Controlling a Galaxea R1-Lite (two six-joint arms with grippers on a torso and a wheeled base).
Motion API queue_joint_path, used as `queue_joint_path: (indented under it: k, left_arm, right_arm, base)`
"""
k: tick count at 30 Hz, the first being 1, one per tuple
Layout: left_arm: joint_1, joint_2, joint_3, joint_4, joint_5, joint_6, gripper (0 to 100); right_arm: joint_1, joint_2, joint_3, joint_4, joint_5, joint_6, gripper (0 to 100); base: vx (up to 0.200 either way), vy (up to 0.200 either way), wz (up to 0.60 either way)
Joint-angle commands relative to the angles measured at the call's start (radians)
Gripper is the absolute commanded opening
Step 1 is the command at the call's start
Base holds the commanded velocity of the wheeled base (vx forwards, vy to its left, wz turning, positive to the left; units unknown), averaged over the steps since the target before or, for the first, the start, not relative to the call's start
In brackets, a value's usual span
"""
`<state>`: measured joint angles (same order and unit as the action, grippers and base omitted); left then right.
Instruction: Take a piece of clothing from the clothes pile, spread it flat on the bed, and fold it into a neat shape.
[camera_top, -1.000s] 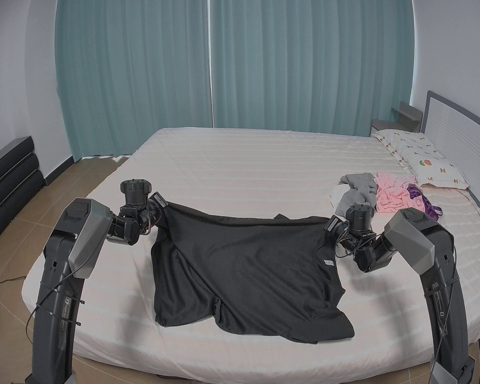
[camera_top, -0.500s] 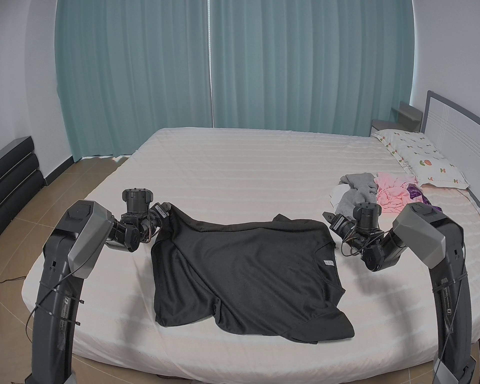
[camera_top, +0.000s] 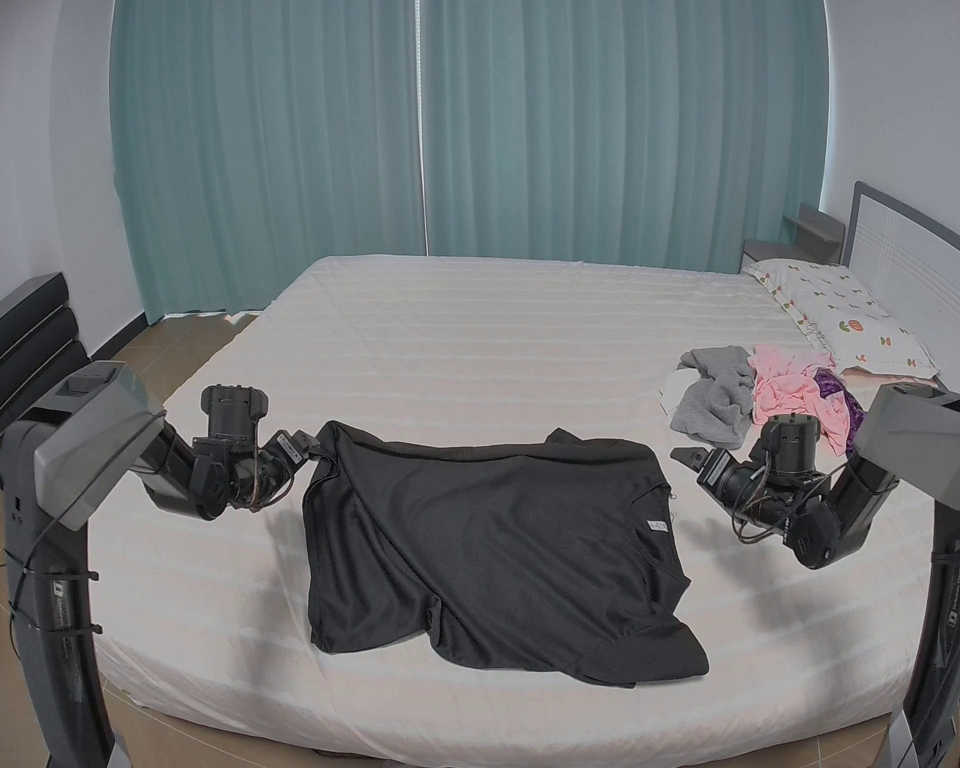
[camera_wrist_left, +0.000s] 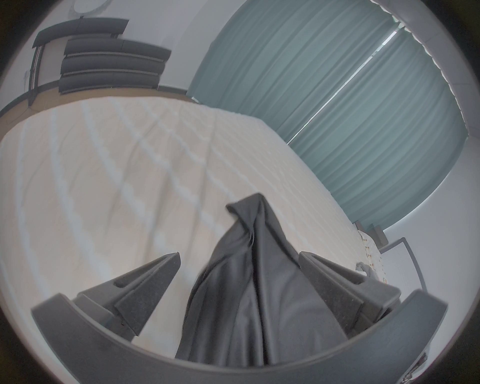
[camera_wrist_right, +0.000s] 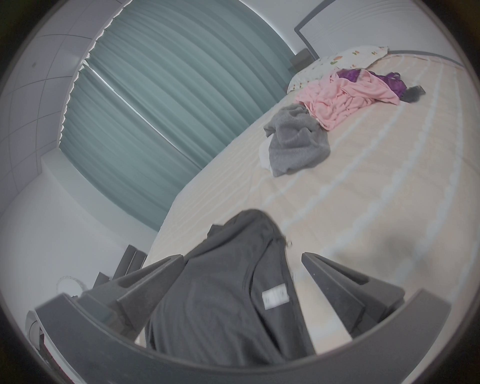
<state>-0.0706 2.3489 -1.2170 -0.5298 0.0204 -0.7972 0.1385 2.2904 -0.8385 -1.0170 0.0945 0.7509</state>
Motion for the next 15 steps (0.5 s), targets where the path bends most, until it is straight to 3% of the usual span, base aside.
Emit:
queue_joint_path:
  k: [1,9,15]
  left_arm:
    - [-0.034,-0.329,0.392,-0.036,-0.079,-0.097,100]
    - [-0.143,-0.407,0.656,-0.151,-0.08,-0.155,100]
    - [-0.15,-0.401,0.751,-0.208,-0.093,-0.151,100]
  right_arm:
    - [0.039,-0.25,0.342,-0.044,0.076,0.033,100]
    - [0.053,-0.272,0.521,-0.147,0.102,0.045,100]
    - [0.053,-0.278,0.587,-0.164,0.102,0.051,100]
  base:
    - [0.0,0.0,0.0]
    - [0.0,0.0,0.0]
    - [0.0,0.0,0.0]
